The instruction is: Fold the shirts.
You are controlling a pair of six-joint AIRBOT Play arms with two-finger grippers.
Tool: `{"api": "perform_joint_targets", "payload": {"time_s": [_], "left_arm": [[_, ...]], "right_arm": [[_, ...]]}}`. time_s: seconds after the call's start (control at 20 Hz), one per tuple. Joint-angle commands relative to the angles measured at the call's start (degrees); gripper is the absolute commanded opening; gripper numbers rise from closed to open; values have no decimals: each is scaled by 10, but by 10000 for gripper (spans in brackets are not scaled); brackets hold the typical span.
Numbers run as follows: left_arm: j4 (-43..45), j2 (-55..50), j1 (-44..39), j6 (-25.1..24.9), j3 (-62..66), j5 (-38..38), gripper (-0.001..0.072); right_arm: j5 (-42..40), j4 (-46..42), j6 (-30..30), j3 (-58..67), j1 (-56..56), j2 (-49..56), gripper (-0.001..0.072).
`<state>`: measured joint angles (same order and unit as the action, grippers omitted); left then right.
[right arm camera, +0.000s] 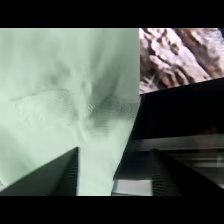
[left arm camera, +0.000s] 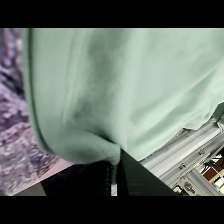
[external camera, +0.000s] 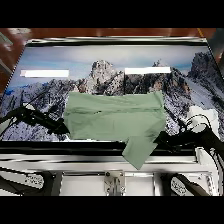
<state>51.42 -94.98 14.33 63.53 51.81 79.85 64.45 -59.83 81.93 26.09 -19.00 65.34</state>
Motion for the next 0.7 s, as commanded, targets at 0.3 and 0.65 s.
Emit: {"api": "perform_joint_targets", "payload": {"time_s": [0.3, 0.65], "left_arm": [[-9, 0, 1, -1, 1, -12, 44], [-12, 62, 0, -39, 29, -76, 42]], "right_arm": [[-60, 39, 3, -24, 44, 24, 171], [-56, 48, -14, 82, 70, -20, 50]]}}
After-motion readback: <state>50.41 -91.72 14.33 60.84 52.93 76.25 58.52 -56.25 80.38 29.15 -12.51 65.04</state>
